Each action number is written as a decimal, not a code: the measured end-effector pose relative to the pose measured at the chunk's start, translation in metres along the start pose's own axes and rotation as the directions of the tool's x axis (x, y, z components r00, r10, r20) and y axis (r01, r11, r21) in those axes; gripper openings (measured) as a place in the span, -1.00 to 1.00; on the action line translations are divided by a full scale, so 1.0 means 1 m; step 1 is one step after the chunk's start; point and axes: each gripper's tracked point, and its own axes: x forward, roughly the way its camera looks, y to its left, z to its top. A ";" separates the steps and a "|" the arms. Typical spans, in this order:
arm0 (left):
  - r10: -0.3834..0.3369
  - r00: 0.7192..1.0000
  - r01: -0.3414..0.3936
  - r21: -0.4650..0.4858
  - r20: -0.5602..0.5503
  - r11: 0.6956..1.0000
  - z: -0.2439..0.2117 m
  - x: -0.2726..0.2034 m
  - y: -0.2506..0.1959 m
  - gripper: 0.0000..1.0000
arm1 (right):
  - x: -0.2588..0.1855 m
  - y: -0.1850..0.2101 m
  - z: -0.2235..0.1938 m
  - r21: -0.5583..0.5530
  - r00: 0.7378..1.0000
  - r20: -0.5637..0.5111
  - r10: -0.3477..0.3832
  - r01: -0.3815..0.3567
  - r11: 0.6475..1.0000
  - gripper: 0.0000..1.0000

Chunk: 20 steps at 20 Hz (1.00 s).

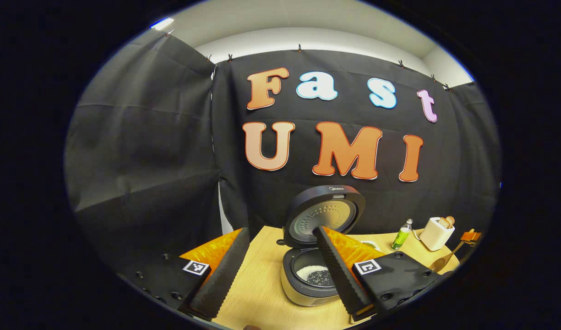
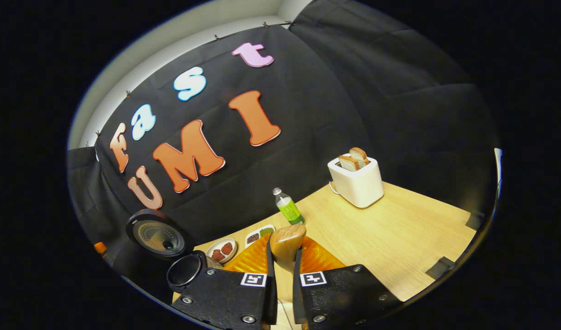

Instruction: Close the left gripper, press the button to open the rice cooker; take a wooden spoon from the chopstick holder with the right hand, scoop a spoonful of rice and pour it into the rice cooker, then put the wooden spoon back into the chopstick holder.

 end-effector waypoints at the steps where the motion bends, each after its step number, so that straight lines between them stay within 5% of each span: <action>1: -0.010 1.000 0.010 -0.006 -0.003 1.000 -0.001 0.003 0.003 0.94 | -0.008 0.014 0.000 -0.021 1.000 0.009 0.017 -0.017 1.000 -0.75; 9: -0.039 0.999 0.039 0.028 -0.004 0.999 -0.001 0.009 0.029 0.98 | -0.021 0.083 -0.070 -0.154 0.991 -0.046 0.129 -0.135 0.979 -0.75; 17: -0.028 1.000 0.029 0.065 -0.004 0.997 -0.001 0.004 0.055 0.94 | -0.011 0.068 -0.151 -0.339 0.991 -0.134 0.028 -0.072 0.938 -0.75; 20: -0.028 1.000 0.028 0.080 -0.005 0.996 -0.004 0.003 0.057 0.94 | -0.011 0.076 -0.167 -0.307 0.989 -0.146 0.033 -0.077 0.948 -0.75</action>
